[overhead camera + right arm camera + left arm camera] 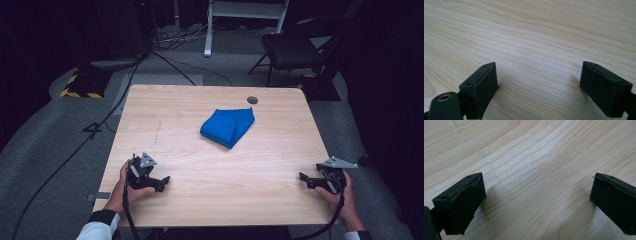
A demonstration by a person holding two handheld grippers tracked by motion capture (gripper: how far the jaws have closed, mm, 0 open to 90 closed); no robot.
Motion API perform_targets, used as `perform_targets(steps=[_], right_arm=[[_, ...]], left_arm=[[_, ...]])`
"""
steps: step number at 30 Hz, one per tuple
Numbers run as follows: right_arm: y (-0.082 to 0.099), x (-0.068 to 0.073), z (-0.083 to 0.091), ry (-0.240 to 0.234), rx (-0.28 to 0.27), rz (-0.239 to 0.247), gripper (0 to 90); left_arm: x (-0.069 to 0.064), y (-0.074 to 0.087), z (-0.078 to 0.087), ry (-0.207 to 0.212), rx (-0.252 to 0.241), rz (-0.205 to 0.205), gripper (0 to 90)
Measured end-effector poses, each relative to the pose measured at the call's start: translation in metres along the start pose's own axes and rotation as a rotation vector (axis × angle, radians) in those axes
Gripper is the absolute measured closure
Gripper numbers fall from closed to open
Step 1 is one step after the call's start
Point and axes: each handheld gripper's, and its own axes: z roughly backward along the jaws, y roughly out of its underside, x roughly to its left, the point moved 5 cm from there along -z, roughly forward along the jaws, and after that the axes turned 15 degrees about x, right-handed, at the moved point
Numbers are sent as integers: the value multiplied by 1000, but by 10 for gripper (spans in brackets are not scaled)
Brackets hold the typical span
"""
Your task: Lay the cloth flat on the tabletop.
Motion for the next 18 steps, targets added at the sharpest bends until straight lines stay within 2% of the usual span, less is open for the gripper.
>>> perform_targets(steps=[3, 7, 10, 11, 13, 15, 17, 18], right_arm=[[0, 0, 0, 3, -1, -6, 147], [0, 0, 0, 1, 1, -2, 144], [-1, -1, 0, -10, 6, 4, 136], [-1, -1, -1, -10, 5, 7, 136], [-3, -2, -1, -12, 9, 6, 142], [-5, -2, -2, -17, 7, 13, 177], [-6, -2, -2, -18, 3, 17, 186], [-10, -3, -3, -14, -4, 20, 188]], left_arm=[[2, -1, 0, -5, 5, -26, 5], [1, -4, 0, 3, 6, -25, 22], [2, -8, 2, 17, -15, -21, 149], [2, -10, 1, 37, -20, -11, 184], [0, -16, 1, 63, -20, -17, 181], [-3, -22, 1, 54, -25, -42, 192], [-5, -25, 2, 63, -31, -36, 192], [-7, -29, 2, 68, -35, -55, 192]])
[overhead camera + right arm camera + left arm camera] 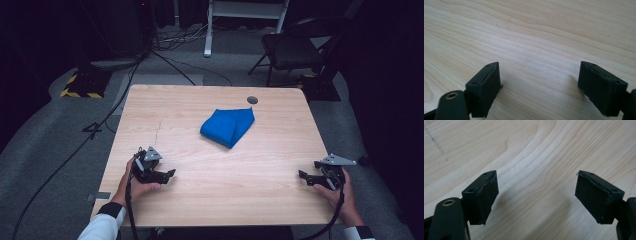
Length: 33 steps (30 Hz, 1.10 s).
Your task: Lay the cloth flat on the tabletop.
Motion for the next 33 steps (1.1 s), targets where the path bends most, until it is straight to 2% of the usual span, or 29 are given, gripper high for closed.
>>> perform_targets(steps=[3, 4, 7, 12, 13, 14, 15, 17, 18, 24, 25, 26, 28, 30, 31, 32, 33], right_arm=[[-5, -1, 4, -8, -31, -7, 188], [-6, -2, 5, 1, -34, -2, 189], [-9, -1, 6, 6, -31, 8, 194], [-17, 3, 3, 3, -19, 29, 215], [-17, 3, 3, 3, -19, 29, 215], [-16, 5, 1, -5, -15, 27, 221], [-16, 6, 1, -6, -14, 26, 222], [-15, 7, 0, -7, -16, 31, 224], [-15, 8, -1, -13, -15, 27, 227], [-12, 11, -6, 0, 3, 42, 224], [-12, 11, -7, 2, 5, 46, 224], [-11, 11, -7, 3, 4, 49, 223], [-11, 11, -7, -2, 0, 41, 223], [-11, 11, -8, -4, -1, 39, 223], [-10, 11, -8, -13, -8, 35, 225], [-10, 11, -8, -15, -10, 33, 225], [-10, 11, -8, -14, -10, 34, 227]], left_arm=[[-6, -12, -3, 0, -8, -27, 192], [-8, -15, -5, 1, 4, -44, 192], [-11, -22, -7, 13, 0, -57, 193], [-23, -58, -12, 24, -41, -87, 194], [-23, -58, -12, 24, -41, -87, 194], [-30, -73, -17, 29, -48, -101, 194], [-33, -81, -19, 20, -56, -112, 198], [-40, -97, -24, 29, -61, -132, 208], [-44, -105, -27, 13, -70, -148, 208], [-57, -149, -43, 18, -118, -140, 204], [-57, -149, -43, 18, -118, -140, 201], [-61, -160, -50, 19, -105, -143, 193], [-63, -170, -57, -9, -96, -148, 193], [-63, -174, -60, -14, -93, -147, 191], [-63, -182, -66, -27, -93, -127, 191], [-63, -182, -66, -27, -93, -127, 192], [-62, -190, -73, -42, -89, -115, 191]])
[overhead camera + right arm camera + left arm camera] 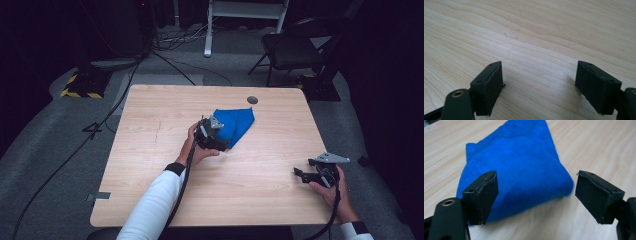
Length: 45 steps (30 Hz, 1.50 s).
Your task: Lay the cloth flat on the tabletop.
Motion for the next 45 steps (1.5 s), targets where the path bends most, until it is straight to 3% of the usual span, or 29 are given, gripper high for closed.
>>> perform_targets(steps=[9, 11, 16, 19, 23, 25, 29, 30, 31, 32, 33, 38, 45], right_arm=[[0, 0, 0, -8, 1, -4, 232], [0, 0, 0, -9, 1, -5, 232], [0, 0, 0, -12, 2, -4, 231], [0, 0, -1, -15, 2, -4, 231], [0, 0, -1, -15, 2, -3, 231], [0, -1, -1, -15, 1, -3, 231], [0, 0, -1, -14, 1, -4, 231], [0, 0, 0, -14, 2, -5, 231], [0, 0, 0, -14, 2, -5, 231], [0, 0, 0, -14, 2, -3, 231], [0, 0, -1, -15, 2, 0, 231], [-1, 3, -1, -18, 8, 9, 231], [-6, 11, -3, -35, 24, 41, 233]], left_arm=[[-2, -17, -35, -11, 38, 30, 203], [-2, -18, -42, -36, 70, 24, 246], [-3, -17, -49, -39, 102, 4, 553], [-1, -13, -43, 4, 102, -33, 743], [-6, 0, -32, 57, 108, -94, 819], [-10, 9, -26, 73, 106, -124, 829], [-17, 26, -14, 123, 91, -148, 829], [-24, 39, -6, 150, 82, -180, 829], [-24, 39, -6, 150, 82, -180, 829], [-30, 52, 3, 160, 87, -216, 828], [-33, 57, 7, 172, 88, -224, 828], [-40, 81, 22, 194, 91, -241, 823], [-52, 93, 31, 205, 109, -280, 811]])
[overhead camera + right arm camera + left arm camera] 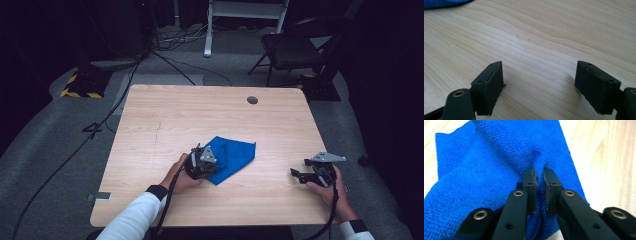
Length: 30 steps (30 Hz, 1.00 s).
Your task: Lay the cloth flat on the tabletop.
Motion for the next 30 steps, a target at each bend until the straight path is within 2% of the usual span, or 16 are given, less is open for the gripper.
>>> perform_targets(steps=[2, 4, 5, 6, 7, 9, 10, 11, 13, 16, 18, 22, 23, 25, 27, 30], right_arm=[[-4, 3, -1, -7, 5, 20, 243], [-10, 6, -2, -13, 3, 29, 249], [-15, 8, -2, -21, -2, 38, 261], [-20, 10, -1, -35, -14, 45, 282], [-26, 13, -1, -40, -17, 53, 286], [-38, 19, -1, -54, -24, 91, 317], [-45, 22, -2, -58, -21, 97, 317], [-54, 27, -2, -69, -29, 105, 320], [-72, 38, -4, -83, -39, 140, 331], [-99, 55, -9, -92, -58, 182, 343], [-113, 63, -16, -93, -54, 199, 348], [-129, 73, -34, -82, -35, 228, 362], [-131, 74, -39, -71, -24, 232, 364], [-135, 75, -49, -83, -7, 222, 366], [-136, 76, -58, -77, 18, 229, 389], [-135, 78, -67, -96, 39, 237, 468]], left_arm=[[-1, 0, 2, 0, -3, 3, 780], [1, 0, 5, -15, -21, 31, 661], [2, 0, 7, -26, -31, 37, 635], [3, 0, 10, -55, -30, 41, 568], [4, -1, 12, -68, -29, 53, 481], [6, -4, 17, -77, -49, 78, 370], [7, -7, 21, -102, -56, 83, 320], [9, -10, 25, -122, -67, 90, 289], [12, -18, 33, -117, -109, 112, 252], [17, -31, 38, -124, -125, 115, 231], [20, -40, 36, -128, -126, 121, 225], [25, -52, 23, -129, -93, 115, 218], [26, -53, 19, -134, -72, 106, 233], [28, -52, 11, -130, -35, 94, 334], [29, -47, 8, -107, -6, 77, 465], [31, -36, 7, -95, 27, 50, 653]])
